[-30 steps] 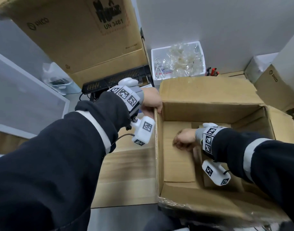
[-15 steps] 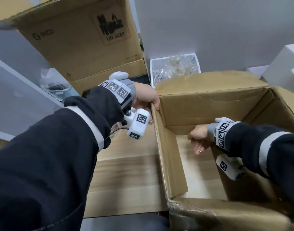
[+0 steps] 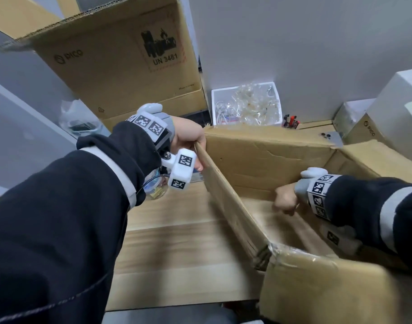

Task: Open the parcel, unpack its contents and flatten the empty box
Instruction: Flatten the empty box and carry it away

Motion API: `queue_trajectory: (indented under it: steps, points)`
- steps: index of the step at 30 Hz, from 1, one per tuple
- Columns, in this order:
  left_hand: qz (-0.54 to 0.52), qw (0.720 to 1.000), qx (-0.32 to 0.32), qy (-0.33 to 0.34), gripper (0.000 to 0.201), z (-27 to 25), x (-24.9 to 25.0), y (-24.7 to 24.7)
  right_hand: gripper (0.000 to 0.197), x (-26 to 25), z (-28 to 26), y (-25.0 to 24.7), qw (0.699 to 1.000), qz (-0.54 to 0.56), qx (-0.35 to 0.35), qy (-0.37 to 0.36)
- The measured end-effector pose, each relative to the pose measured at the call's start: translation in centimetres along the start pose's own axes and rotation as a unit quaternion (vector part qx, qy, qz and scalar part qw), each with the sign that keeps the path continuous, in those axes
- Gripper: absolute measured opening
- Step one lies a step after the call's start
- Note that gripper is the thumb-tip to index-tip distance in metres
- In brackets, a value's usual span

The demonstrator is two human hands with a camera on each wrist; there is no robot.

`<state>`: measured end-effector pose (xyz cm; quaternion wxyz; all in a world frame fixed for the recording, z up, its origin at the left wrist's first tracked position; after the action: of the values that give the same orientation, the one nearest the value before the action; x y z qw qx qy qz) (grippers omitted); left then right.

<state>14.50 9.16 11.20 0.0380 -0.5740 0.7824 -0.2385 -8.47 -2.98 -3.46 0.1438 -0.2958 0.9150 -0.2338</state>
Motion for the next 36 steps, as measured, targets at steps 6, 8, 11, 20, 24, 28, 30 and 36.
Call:
queue_trajectory:
  steps: [6, 8, 11, 20, 24, 28, 30, 36]
  points:
    - [-0.015, 1.000, 0.001, -0.023, 0.029, 0.0, -0.5, 0.5, 0.016, -3.7, -4.0, -4.7, 0.984, 0.135, -0.085, -0.075]
    - [-0.030, 0.999, 0.008, -0.032, 0.030, 0.0, -0.7, 0.6, 0.016, -4.1, -5.8, -7.3, 0.983, 0.138, -0.077, -0.090]
    - [-0.054, 0.997, 0.019, -0.050, 0.026, 0.1, -1.1, 0.4, 0.021, -4.5, -7.6, -10.6, 0.976, 0.174, -0.024, -0.125]
    - [-0.131, 0.987, 0.038, -0.086, 0.025, 0.3, -2.5, -0.7, 0.088, -6.1, -9.2, -14.2, 0.985, 0.053, 0.113, -0.119]
    - [-0.165, 0.983, 0.053, -0.065, 0.020, -0.7, -2.5, -0.1, 0.092, -6.7, -9.4, -13.4, 0.988, 0.085, 0.059, -0.112]
    - [-0.187, 0.976, 0.096, -0.061, 0.029, -0.1, -3.8, -0.7, 0.086, -6.8, -9.0, -12.7, 0.991, 0.055, 0.027, -0.123]
    - [-0.183, 0.975, 0.107, -0.066, 0.031, 0.4, -4.3, -0.8, 0.077, -7.3, -8.5, -12.5, 0.988, 0.028, 0.039, -0.145]
    - [-0.126, 0.988, 0.085, -0.035, 0.030, 1.8, -4.5, -1.2, 0.023, -8.5, -5.3, -11.8, 0.973, -0.064, 0.078, -0.207]
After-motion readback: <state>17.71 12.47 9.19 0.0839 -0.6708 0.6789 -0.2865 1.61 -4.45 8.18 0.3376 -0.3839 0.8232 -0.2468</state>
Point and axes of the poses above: each hand's wrist, its own z-axis towards the middle knuckle, its own y-axis out of the palm, x = y × z, the point moved 3 cm from there along z, towards the middle knuckle, and after that the axes turned 10 degrees about z, right-handed, at the moved point
